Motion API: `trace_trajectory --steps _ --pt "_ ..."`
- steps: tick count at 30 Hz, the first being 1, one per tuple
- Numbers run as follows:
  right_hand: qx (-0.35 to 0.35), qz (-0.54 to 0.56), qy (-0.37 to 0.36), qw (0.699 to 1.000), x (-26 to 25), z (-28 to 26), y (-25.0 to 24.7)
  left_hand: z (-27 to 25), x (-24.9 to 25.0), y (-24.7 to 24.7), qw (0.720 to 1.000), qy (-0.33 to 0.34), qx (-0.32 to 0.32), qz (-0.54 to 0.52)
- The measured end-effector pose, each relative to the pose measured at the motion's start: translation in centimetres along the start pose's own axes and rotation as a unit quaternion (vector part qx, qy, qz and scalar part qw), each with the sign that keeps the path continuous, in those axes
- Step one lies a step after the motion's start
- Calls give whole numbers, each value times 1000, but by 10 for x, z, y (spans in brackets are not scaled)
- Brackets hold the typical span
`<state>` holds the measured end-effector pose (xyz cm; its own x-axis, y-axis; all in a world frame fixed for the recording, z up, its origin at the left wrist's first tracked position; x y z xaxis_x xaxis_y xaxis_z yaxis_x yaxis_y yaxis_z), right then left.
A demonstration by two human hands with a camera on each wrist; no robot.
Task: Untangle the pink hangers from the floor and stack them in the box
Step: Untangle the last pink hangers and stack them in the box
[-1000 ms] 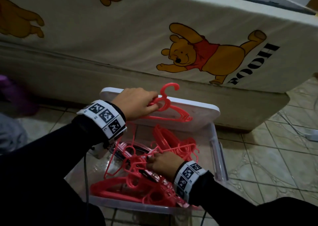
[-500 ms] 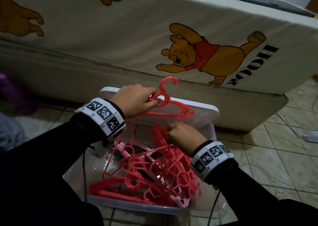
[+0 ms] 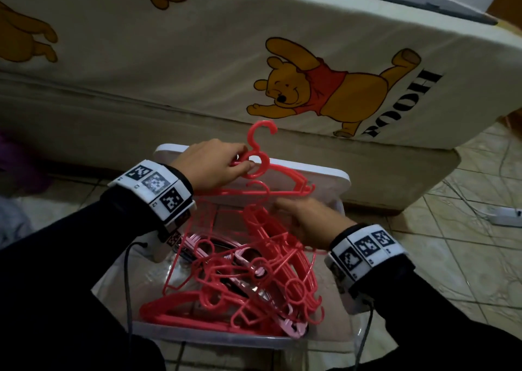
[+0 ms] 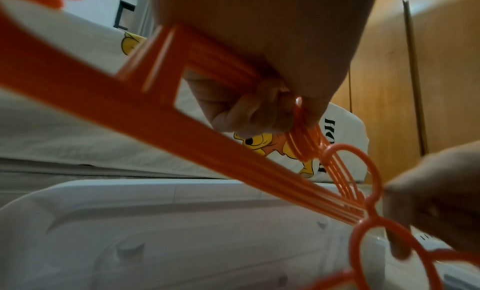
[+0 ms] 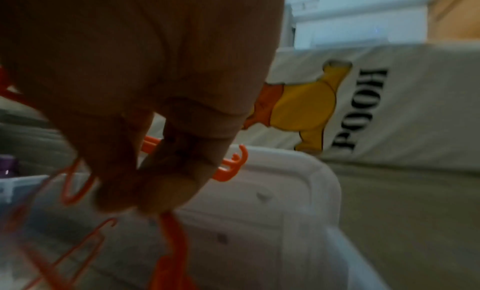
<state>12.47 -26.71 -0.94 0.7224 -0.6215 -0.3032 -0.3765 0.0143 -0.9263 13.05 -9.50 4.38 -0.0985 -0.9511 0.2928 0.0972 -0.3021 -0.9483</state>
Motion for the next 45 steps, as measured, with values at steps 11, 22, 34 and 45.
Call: trace_trajectory --steps 11,22,34,45 --pt "-79 285 21 955 -31 8 23 -2 -2 -3 998 -1 3 58" --pt "-7 508 100 855 -25 11 26 -4 -5 -10 997 -34 35 61" --pt "141 479 80 862 -20 12 5 -5 -3 -5 998 -43 -10 -48" --pt "374 305 46 874 -15 1 -37 -8 15 20 990 -3 -84 -111"
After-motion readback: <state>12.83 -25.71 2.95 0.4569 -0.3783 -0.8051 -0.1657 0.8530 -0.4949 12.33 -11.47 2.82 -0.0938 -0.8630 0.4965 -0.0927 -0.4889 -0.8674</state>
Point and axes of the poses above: each hand's wrist, its own z-axis towards the middle knuckle, its own y-axis out of the palm, x = y × z, the point moved 7 cm from there along z, towards the middle knuckle, and after that the axes turned 3 degrees about -y, right-handed, at the moved point
